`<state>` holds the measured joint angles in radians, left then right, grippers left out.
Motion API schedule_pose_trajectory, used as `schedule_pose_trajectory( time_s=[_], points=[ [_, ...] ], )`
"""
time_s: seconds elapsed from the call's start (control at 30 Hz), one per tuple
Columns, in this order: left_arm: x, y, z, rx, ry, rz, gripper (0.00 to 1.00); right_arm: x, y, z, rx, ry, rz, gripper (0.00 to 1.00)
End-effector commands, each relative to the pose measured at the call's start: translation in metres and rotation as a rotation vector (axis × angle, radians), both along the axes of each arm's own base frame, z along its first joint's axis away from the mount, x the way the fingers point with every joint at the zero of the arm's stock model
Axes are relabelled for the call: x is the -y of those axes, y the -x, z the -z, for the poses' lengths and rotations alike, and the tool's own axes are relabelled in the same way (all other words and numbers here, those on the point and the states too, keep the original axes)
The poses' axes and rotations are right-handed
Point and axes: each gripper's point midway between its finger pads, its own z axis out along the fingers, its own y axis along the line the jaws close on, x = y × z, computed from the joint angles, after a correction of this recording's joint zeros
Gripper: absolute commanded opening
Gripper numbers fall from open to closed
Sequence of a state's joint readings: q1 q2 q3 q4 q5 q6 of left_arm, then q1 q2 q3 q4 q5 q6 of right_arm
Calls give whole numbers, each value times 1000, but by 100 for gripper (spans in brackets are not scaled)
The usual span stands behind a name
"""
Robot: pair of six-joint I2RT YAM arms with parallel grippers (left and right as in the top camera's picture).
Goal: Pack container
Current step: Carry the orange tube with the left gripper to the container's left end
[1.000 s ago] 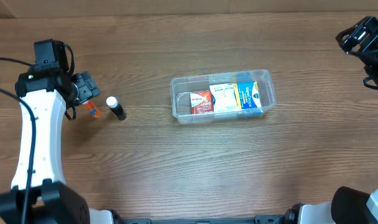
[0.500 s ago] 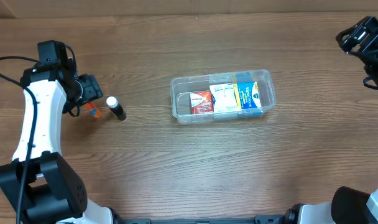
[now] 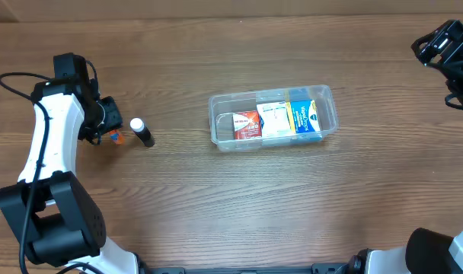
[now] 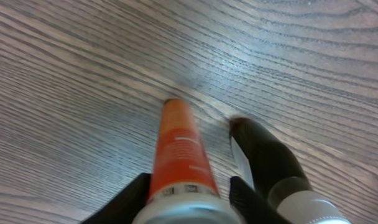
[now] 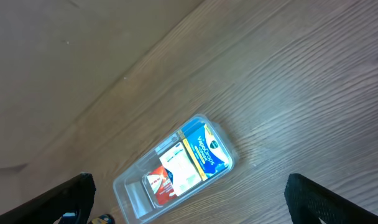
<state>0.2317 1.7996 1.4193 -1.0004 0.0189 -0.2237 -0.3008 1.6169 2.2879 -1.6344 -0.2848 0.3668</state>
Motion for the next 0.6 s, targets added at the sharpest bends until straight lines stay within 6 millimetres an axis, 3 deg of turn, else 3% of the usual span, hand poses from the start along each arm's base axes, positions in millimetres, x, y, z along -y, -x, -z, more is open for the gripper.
schedule_pose_trajectory(
  time_s=[0.0,0.17,0.27,0.43,0.57],
  points=[
    [-7,-4,-1,-1,-29,12,33,0,0,-3,12,-3,3,100],
    [-11,0,-4,-20,-54,8,27,0,0,-3,12,-3,3,100],
    [-11,1,-17,-30,-55,23,22,0,0,-3,12,-3,3,100],
    [-8,-8,-81,20,-62,40,20,0,0,-3,12,-3,3,100],
    [22,-20,-151,140,-33,129,20,0,0,-3,12,-3,3,100]
  ],
)
